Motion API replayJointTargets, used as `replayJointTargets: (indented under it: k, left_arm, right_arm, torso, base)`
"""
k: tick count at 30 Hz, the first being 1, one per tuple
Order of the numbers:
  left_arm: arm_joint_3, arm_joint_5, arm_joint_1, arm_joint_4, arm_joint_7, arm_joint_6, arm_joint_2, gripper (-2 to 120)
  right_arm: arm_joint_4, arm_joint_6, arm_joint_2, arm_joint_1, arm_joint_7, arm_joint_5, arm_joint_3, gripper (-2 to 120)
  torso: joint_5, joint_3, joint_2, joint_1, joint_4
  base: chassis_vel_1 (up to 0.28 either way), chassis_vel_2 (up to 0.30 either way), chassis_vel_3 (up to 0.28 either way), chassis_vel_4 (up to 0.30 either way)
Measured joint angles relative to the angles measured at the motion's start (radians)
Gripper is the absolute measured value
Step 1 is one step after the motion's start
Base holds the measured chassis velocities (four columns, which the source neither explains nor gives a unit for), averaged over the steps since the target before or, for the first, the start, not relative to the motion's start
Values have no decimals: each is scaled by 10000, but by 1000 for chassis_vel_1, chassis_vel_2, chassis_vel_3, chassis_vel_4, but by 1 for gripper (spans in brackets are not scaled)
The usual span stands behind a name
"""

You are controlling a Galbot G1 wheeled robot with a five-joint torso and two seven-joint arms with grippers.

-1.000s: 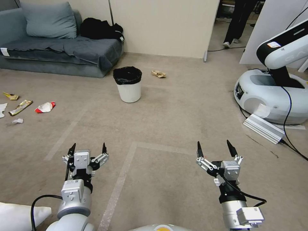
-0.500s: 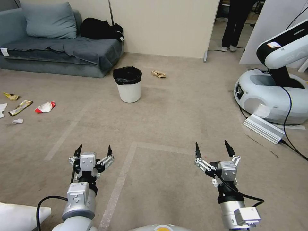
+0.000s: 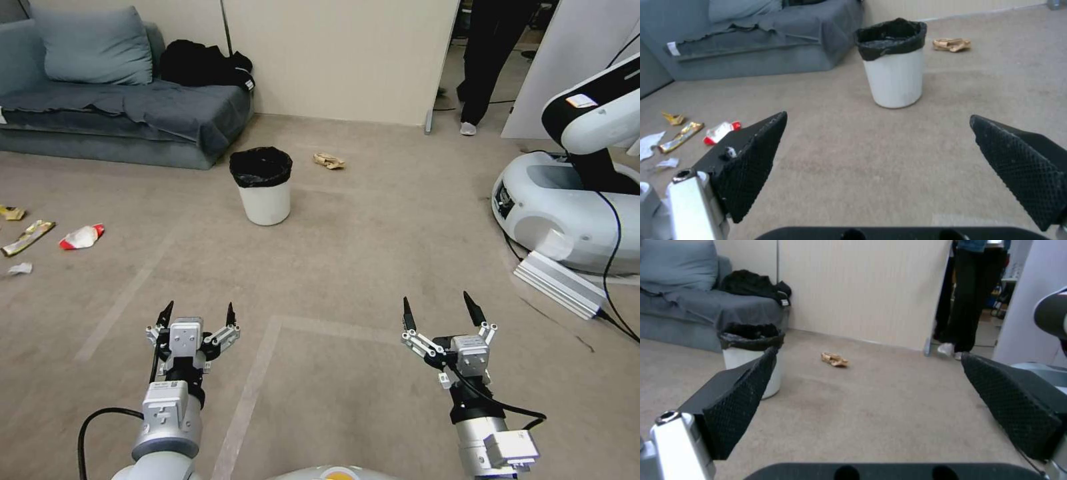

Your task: Pick up the trash bin, then pick up the garbage from the floor and place it into the trash bin.

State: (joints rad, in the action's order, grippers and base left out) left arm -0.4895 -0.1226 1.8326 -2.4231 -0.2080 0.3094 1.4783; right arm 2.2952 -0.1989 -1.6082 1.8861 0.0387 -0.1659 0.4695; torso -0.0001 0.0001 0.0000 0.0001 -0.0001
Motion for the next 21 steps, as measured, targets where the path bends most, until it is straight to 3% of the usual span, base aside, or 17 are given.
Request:
replayJointTargets:
  k: [21]
  left_arm:
    - [-63,-41,52,-71,19,-3,-13,100]
  right_arm:
    - [-2,-130,1,48,151,-196,-11,100]
  torso:
    - [0,-1,0,0,1]
  base:
    - [-188,181,188,-185]
